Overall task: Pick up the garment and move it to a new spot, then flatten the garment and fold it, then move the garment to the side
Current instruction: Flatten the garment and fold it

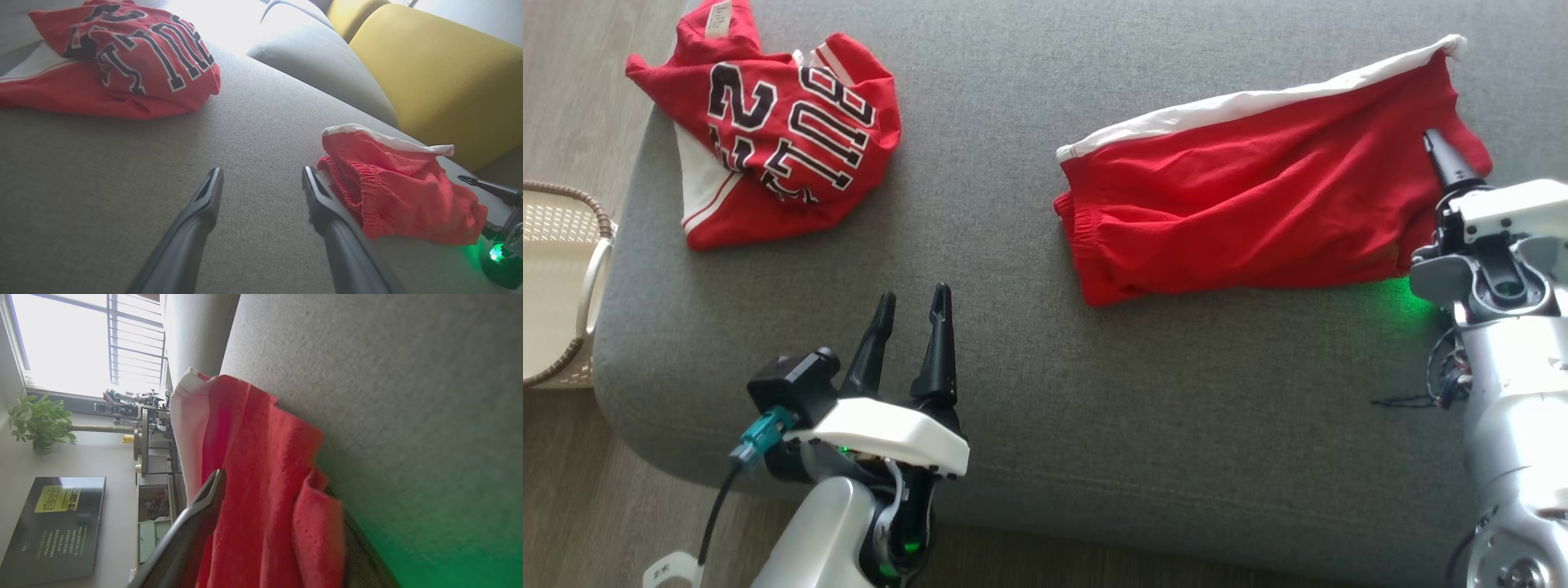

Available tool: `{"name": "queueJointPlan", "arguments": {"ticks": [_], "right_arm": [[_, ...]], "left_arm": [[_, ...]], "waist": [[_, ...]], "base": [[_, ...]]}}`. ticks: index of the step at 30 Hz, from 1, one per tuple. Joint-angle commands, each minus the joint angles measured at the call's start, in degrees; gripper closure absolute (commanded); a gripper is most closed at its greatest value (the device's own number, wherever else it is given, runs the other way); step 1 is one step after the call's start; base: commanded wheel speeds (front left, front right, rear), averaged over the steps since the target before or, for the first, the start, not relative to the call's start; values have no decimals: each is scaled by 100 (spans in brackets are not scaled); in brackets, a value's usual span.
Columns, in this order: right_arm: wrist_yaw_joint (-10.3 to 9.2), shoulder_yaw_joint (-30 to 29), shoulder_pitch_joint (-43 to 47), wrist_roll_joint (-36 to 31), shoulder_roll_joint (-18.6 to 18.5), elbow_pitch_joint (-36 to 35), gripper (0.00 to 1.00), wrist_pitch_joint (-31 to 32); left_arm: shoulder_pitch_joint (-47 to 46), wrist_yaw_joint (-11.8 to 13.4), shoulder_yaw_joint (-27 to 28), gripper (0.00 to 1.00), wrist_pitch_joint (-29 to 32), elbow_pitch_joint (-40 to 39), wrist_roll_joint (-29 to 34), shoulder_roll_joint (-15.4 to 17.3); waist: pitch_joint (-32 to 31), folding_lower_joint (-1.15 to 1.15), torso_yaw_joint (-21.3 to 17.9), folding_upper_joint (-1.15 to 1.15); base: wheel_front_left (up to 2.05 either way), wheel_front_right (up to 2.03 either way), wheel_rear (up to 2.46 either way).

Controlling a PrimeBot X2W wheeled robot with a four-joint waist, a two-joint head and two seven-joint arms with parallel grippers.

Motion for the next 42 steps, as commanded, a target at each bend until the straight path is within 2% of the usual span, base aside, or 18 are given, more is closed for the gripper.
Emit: {"name": "queueJointPlan", "arguments": {"ticks": [1, 2, 17, 29, 42], "right_arm": [[5, 160, -3, -19, 194, 121, 66, 73], [5, 171, -20, -34, 196, 130, 100, 80], [5, 282, 134, -54, 269, -133, 100, -130], [5, -94, 726, 91, 262, -513, 100, -900], [5, -670, 1196, -172, 152, -733, 100, -1685]], "left_arm": [[-212, 25, 176, 0, -71, -201, -26, 16], [-223, 30, 175, 0, -71, -200, -36, 16], [-247, 23, 224, 0, -71, -144, -85, 16], [-46, -15, 327, 0, -71, -34, -22, 16], [185, -52, 390, 0, -71, 34, -32, 16]], "waist": [[8, 0, 1, 0], [10, 0, -2, 0], [-118, 0, -155, 0], [-639, 0, -454, 0], [-1075, 0, -728, 0]], "base": [[0, 0, 0], [0, 0, 0], [0, 0, 0], [0, 0, 0], [0, 0, 0]]}}
